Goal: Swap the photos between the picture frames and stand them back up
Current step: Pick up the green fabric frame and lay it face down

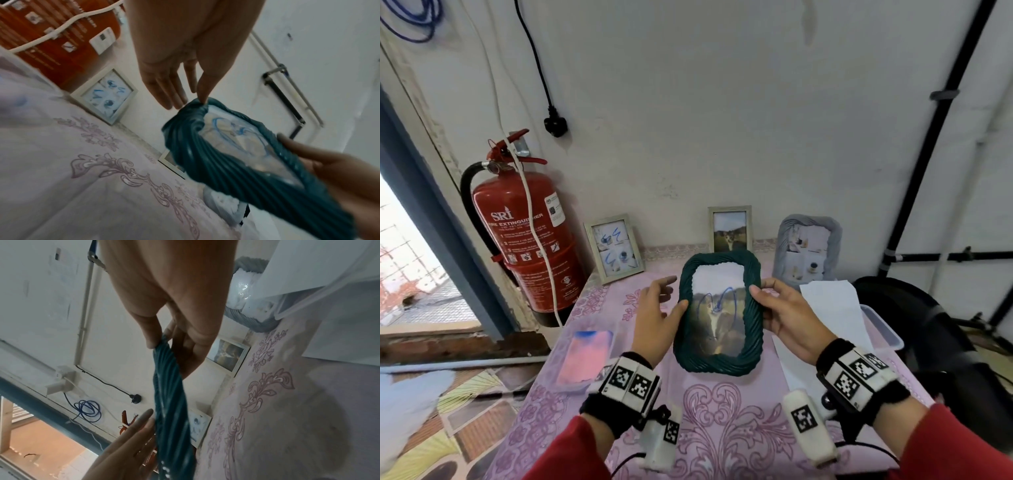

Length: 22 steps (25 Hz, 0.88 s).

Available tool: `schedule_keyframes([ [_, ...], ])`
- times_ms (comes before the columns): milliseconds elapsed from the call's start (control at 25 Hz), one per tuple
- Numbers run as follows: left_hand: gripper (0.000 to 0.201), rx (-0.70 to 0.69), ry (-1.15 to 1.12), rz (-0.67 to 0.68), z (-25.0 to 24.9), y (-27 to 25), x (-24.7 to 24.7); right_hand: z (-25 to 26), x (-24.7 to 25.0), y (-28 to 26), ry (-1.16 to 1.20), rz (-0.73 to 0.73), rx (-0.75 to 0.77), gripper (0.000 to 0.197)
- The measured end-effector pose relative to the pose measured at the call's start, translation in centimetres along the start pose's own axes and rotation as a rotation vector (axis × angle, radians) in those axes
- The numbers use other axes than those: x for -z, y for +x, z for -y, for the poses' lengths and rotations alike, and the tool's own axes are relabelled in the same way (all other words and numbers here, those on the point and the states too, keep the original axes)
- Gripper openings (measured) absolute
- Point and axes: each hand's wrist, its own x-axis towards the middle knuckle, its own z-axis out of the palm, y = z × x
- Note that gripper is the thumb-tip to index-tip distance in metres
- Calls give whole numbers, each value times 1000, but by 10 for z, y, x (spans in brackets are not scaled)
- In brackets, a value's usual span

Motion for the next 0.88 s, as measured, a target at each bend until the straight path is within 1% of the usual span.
schedule_keyframes([
  [80, 37, -148, 104, 24, -8, -14, -8, -1, 0, -4, 19, -4, 3, 7],
  [160, 32, -258, 105, 122, -16, -28, -20, -1, -1, -5, 68, -9, 3, 8],
  [240, 32, -287, 68, 204, -22, -41, -32, 0, -2, -6, 110, 5, 11, 8],
  [280, 35, -274, 49, 218, -23, -45, -37, 0, -3, -6, 116, 17, 19, 9],
  [400, 48, -249, 48, 194, -21, -50, -44, 0, -6, -6, 83, 39, 42, 7],
  [480, 47, -230, 1, 194, -19, -50, -43, -1, -9, -5, 71, 41, 49, 5],
  [560, 47, -188, -93, 189, -18, -51, -42, -2, -11, -4, 82, 35, 42, 10],
  [640, 46, -123, -197, 172, -18, -50, -40, -4, -12, -1, 46, -4, 36, 19],
  [800, 40, 3, -467, 155, -18, -45, -32, -10, -15, 2, -133, -82, 86, 22],
  [880, 39, 51, -548, 145, -17, -43, -27, -17, -12, 4, -258, -160, 114, 28],
])
